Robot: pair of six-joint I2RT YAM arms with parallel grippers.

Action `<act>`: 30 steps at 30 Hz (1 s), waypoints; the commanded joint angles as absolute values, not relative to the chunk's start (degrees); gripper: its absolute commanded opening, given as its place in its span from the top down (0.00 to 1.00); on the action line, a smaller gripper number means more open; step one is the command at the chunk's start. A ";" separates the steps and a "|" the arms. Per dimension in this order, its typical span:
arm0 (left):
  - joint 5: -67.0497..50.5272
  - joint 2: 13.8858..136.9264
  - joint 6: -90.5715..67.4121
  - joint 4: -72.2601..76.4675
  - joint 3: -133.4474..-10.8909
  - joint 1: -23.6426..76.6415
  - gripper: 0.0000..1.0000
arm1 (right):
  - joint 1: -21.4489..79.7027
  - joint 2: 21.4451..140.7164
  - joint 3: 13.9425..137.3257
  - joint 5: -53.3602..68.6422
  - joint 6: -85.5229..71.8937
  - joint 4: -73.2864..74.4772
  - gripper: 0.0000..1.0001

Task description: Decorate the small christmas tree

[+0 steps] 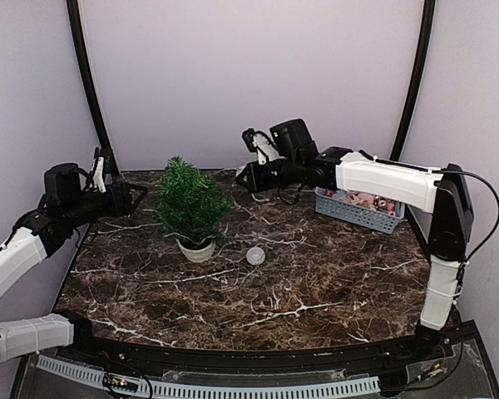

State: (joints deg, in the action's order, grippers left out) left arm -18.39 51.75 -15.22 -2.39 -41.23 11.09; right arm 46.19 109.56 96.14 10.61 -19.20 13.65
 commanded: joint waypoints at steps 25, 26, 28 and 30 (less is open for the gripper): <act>-26.29 50.95 -9.76 -5.05 -39.71 23.00 0.28 | 51.24 101.49 83.13 16.37 -24.51 11.40 0.50; -26.04 50.86 -9.67 -5.07 -39.76 23.33 0.28 | 51.21 99.61 81.48 15.59 -24.29 10.80 0.43; -25.74 50.76 -9.51 -5.17 -39.81 23.71 0.28 | 51.16 95.45 77.55 13.11 -23.83 9.80 0.31; -25.17 50.71 -9.52 -4.97 -39.69 24.28 0.28 | 50.26 89.27 70.78 7.70 -24.63 7.40 0.18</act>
State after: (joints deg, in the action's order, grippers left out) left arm -25.89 51.92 -10.50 -5.85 -40.21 23.51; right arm 50.89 97.45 77.21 14.70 -24.60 12.88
